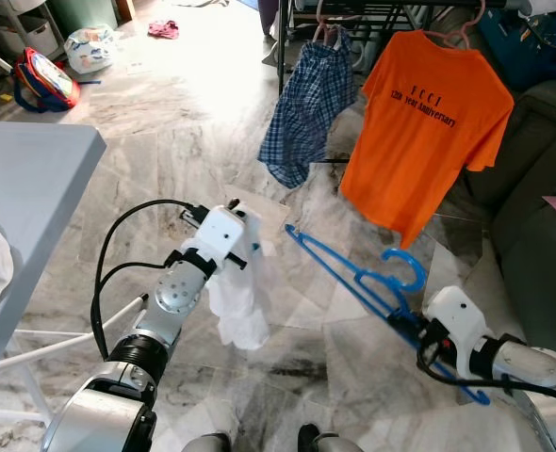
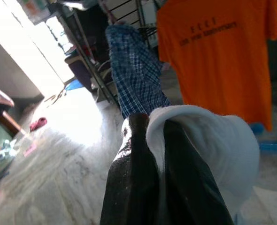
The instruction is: Hang hanger
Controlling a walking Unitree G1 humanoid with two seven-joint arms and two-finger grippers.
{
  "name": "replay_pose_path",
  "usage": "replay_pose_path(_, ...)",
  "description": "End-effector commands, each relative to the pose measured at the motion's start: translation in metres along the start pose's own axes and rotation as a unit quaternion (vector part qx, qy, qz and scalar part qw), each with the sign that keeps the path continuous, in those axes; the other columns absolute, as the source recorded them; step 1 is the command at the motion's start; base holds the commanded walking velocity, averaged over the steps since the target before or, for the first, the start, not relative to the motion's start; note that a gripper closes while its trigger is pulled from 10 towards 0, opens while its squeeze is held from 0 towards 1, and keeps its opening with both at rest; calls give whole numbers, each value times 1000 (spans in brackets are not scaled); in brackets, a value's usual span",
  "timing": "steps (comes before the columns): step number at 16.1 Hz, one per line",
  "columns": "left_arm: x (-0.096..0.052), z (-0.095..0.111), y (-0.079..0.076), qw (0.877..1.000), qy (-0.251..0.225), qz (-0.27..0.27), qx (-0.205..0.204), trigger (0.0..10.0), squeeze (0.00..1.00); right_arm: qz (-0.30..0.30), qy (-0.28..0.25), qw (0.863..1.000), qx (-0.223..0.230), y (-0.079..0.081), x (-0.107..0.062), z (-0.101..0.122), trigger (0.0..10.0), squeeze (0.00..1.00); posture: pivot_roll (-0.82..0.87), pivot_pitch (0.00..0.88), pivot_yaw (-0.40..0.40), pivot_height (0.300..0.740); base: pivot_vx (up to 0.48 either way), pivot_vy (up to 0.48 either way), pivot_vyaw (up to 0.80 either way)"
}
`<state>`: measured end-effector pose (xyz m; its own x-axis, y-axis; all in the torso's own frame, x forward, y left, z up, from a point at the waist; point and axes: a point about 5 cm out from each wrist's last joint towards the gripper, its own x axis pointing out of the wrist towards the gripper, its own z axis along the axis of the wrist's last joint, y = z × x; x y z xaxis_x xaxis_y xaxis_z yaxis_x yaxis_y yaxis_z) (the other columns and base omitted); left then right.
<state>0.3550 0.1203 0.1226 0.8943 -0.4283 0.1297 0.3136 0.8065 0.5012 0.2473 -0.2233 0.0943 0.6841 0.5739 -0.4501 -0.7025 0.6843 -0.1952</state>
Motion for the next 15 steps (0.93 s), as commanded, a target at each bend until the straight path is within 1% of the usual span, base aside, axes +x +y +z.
replay_pose_path(1,4,8,2,1000,-23,-1,16,10000,0,37,4,999,-1,8,-2,1,10000,0,-13,211,8,740,0,0,0)
replay_pose_path(4,5,11,0,999,-33,-7,20,10000,0,67,9,998,10,15,-2,0,10000,0,-9,207,14,740,0,0,0)
replay_pose_path(6,6,14,1,999,-43,-7,32,10000,0,93,18,995,16,24,-2,-2,10000,0,-5,208,17,740,0,0,0)
replay_pose_path(9,6,22,-2,997,-72,-29,20,10000,0,86,30,996,9,25,0,-7,10000,0,-1,211,22,740,0,0,0)
replay_pose_path(11,5,24,-3,995,-82,-39,27,10000,0,78,26,997,9,23,3,-5,10000,0,1,211,25,740,0,0,0)
replay_pose_path(12,4,23,-3,995,-81,-39,31,10000,0,77,23,997,9,23,4,-4,10000,0,2,209,27,740,0,0,0)
replay_pose_path(13,2,19,0,996,-71,-31,38,10000,0,81,19,996,11,23,4,-4,10000,0,4,208,28,740,0,0,0)
replay_pose_path(14,0,12,5,997,-52,-15,51,10000,0,96,22,995,8,27,-1,-7,10000,0,5,207,29,740,0,0,0)
replay_pose_path(15,0,11,7,998,-47,-15,44,10000,0,92,29,995,5,26,-3,-10,10000,0,4,206,30,740,0,0,0)
